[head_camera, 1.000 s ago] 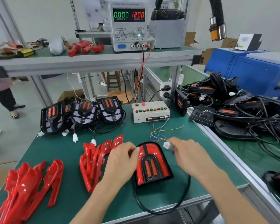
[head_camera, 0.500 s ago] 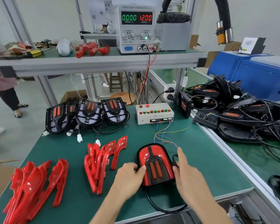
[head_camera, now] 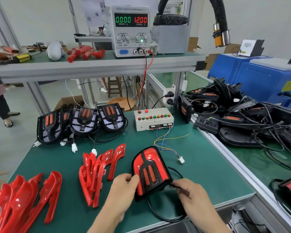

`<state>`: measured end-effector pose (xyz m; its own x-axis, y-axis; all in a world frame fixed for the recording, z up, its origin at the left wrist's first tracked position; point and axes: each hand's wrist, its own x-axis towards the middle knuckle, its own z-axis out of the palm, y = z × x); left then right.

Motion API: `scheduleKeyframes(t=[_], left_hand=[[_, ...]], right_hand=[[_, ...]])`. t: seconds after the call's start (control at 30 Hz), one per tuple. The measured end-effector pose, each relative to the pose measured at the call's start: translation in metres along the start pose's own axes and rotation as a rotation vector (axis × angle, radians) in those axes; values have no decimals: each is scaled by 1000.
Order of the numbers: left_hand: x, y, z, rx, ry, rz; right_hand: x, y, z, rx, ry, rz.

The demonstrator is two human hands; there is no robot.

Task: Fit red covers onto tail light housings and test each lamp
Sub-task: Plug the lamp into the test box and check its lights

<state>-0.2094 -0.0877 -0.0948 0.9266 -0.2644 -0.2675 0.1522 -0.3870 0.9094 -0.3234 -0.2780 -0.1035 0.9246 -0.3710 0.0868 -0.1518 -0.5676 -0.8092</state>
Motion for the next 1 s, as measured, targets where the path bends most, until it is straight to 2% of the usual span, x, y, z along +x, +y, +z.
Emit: scheduleKeyframes(t=[0.13, 0.3, 0.37, 0.6, 0.73, 0.83, 0.9, 0.97, 1.0], left_hand=[[-8, 2, 3, -114, -12, -6], [-15, 9, 13, -284, -15, -17], [-17, 12, 16, -370, -29, -37], [-20, 14, 9, -658, -122, -152], [-23, 14, 8, -785, -112, -165], [-25, 17, 13, -799, -110, -108], [-26, 22, 17, -818, -114, -51], [-27, 27, 19, -831, -130, -5], [-27, 28, 20, -833, -140, 10]], right_hand=[[-6, 9, 15, 73, 37, -126], [-12, 10, 23, -72, 65, -439], [-11, 10, 25, -109, 70, -502], [-7, 14, 26, -132, 42, -538], [-5, 8, 24, -121, 5, -530], [-9, 4, 21, -134, 3, -474], [-18, 1, 20, -87, 117, -413], [-29, 7, 19, -61, 373, -307], [-32, 13, 19, -32, 498, -194]])
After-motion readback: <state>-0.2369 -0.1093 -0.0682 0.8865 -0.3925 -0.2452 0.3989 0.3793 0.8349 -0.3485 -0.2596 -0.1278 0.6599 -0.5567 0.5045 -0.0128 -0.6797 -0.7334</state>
